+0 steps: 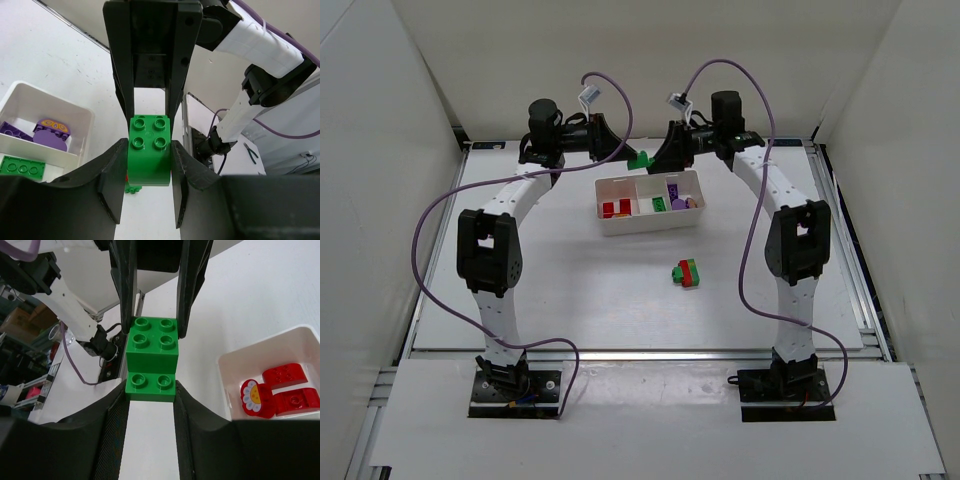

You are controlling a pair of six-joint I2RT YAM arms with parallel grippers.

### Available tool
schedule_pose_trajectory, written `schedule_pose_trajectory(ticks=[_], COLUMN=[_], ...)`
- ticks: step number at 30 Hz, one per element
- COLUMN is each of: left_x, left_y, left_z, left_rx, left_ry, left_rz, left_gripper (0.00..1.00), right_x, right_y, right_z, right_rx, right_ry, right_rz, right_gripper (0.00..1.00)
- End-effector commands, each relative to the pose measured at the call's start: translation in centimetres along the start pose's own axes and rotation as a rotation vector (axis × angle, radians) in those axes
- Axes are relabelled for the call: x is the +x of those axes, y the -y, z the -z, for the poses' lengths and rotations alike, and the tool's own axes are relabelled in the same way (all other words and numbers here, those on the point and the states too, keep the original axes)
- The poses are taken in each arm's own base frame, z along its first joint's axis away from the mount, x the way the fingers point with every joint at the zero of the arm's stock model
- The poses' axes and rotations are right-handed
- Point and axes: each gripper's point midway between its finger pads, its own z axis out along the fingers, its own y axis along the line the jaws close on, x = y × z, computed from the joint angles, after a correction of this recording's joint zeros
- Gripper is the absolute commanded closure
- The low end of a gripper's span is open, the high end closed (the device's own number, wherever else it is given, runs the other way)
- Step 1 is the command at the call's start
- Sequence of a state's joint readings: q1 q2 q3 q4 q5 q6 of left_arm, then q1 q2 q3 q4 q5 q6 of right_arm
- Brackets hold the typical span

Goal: Sort the legos into containers by color

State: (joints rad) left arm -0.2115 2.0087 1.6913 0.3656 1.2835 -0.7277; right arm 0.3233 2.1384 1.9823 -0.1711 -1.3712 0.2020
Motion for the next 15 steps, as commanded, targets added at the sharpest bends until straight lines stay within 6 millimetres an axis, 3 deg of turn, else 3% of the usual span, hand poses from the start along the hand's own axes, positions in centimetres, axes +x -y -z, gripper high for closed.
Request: schedule_pose_trajectory(ticks=[1, 10, 15], left_x=[-4.2, -3.7, -2.7], left_y=[0.1, 0.0, 0.5], left_z=[2.0, 1.7, 1.0], left_rx=[-0.102, -0.09, -0.057], left_ry=[0.119, 0.106, 0.076], left_rz=[-0.11, -0.1, -0.069], left_gripper=[0.9, 0.9, 0.79], right_x=[-0.9, -1.1, -1.6], right_y=[-4.4, -4.5, -4.7], right_z=[0.8, 0.8, 0.5], right_rx=[-0.087, -0.083, -0.088], right_ry=[-0.015, -0.014, -0.015], right_rz=[0.064, 0.078, 0.098], right_gripper=[1.0, 1.0, 1.0])
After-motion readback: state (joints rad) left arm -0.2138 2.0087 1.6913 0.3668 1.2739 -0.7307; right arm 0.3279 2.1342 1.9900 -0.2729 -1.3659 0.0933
